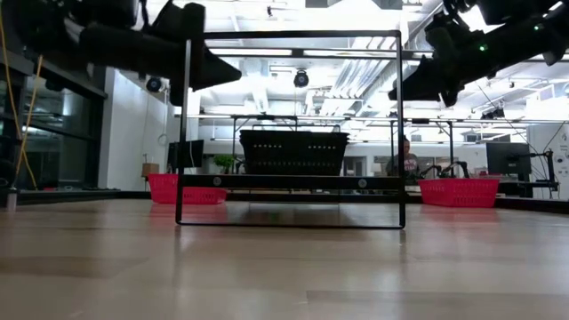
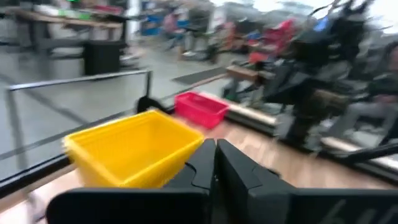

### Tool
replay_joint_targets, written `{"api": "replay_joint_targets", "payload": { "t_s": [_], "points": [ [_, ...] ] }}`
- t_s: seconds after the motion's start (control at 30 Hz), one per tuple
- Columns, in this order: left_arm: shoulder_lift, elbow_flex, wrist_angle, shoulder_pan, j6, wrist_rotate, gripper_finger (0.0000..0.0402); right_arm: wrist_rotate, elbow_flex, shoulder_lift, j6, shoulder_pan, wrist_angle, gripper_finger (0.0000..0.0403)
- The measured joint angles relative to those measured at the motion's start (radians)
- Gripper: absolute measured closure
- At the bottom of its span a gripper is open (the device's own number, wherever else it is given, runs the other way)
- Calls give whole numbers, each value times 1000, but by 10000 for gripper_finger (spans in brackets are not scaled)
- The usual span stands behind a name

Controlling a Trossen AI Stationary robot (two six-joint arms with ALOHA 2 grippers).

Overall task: Stack baskets on shelf by color
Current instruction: Put the top right red bin on the shelf

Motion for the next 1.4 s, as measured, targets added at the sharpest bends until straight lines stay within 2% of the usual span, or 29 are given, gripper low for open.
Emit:
{"api": "replay_joint_targets", "payload": {
  "t_s": [0.07,0.13,0.27,0.47,0.57,0.63,0.73,0.83,0.97,1.1,1.27,1.4],
  "points": [
    [0,-31,71,56,4,130,399,59,0,0,25,-9,30,393],
    [1,-37,118,111,1,262,398,55,12,0,31,-36,24,376],
    [0,-20,145,192,-51,429,400,42,123,9,16,-113,-144,313],
    [0,-6,158,205,-83,548,401,120,339,107,12,-276,-665,205],
    [0,-6,157,190,-104,571,401,113,379,178,54,-363,-851,175],
    [0,-6,152,174,-105,571,401,113,382,223,104,-419,-894,167],
    [0,-6,152,155,-102,572,401,75,377,281,183,-501,-893,165],
    [0,-6,152,145,-98,572,401,21,373,333,196,-565,-899,169],
    [0,-6,152,135,-97,570,401,105,373,371,231,-636,-833,181],
    [0,-6,152,136,-104,570,401,216,373,374,300,-708,-665,195],
    [0,-6,152,136,-105,570,401,197,373,388,432,-807,-495,215],
    [0,-6,152,135,-124,570,401,190,373,442,522,-824,-417,234]
  ]
}}
